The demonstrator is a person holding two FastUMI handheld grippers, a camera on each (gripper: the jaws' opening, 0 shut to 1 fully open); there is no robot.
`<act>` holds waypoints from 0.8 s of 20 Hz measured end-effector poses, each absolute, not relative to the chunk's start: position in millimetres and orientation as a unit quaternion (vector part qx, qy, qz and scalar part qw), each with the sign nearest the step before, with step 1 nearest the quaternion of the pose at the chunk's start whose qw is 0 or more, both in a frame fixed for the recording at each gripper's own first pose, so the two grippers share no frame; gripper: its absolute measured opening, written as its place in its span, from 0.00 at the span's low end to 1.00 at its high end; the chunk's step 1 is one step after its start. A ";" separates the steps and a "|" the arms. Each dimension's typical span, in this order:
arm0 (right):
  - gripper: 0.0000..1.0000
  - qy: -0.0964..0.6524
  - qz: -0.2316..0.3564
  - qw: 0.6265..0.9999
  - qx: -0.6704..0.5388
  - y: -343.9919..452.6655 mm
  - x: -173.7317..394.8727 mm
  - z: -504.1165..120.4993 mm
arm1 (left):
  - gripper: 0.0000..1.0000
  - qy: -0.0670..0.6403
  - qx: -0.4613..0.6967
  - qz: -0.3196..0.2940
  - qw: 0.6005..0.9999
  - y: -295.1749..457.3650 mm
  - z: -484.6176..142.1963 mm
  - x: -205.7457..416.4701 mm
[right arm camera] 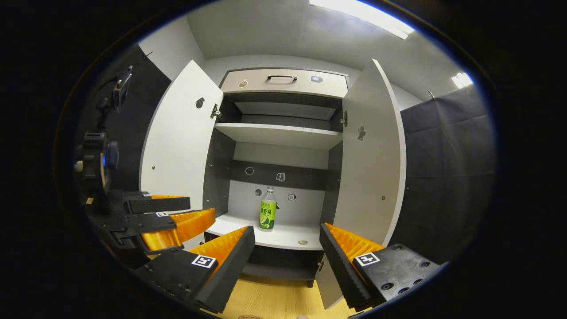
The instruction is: Grasp the bottle in the cabinet with the left hand and place it on the coaster, then close the right door with the right hand and the left door with the left hand.
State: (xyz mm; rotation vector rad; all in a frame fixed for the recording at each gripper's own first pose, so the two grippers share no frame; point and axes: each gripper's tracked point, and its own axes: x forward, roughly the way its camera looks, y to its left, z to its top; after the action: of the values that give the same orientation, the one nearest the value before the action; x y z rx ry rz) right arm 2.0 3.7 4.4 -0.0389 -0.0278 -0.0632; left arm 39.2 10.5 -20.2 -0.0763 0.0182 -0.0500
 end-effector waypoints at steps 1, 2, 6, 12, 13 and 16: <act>0.97 -0.019 -0.031 0.999 -0.021 0.5 5.7 5.9 | 0.95 0.006 -0.043 -0.025 0.999 10.1 -20.0 48.2; 0.97 -0.025 -0.031 0.999 -0.023 -3.4 11.1 7.2 | 0.95 0.000 -0.045 -0.024 0.999 10.7 -18.4 59.0; 0.97 -0.035 -0.021 0.999 -0.032 -21.6 41.5 3.4 | 0.95 -0.013 -0.016 0.002 1.000 20.9 -19.0 118.4; 0.98 -0.037 0.041 0.998 -0.030 -19.5 86.7 -7.8 | 0.95 -0.010 0.000 0.027 1.000 29.4 -37.9 207.5; 0.97 -0.038 0.045 0.998 -0.027 -20.7 93.0 -9.4 | 0.95 -0.006 0.004 0.029 1.000 31.8 -43.6 220.8; 0.97 -0.038 0.045 0.998 -0.028 -29.0 111.0 -13.6 | 0.95 0.005 0.013 0.030 0.999 35.8 -58.5 254.9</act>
State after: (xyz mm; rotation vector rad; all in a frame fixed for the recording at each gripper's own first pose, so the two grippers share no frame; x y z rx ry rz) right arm 111.0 -29.0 -13.6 -0.0569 -0.0761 0.0898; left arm 254.9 35.8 -58.5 0.0266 0.0099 0.0593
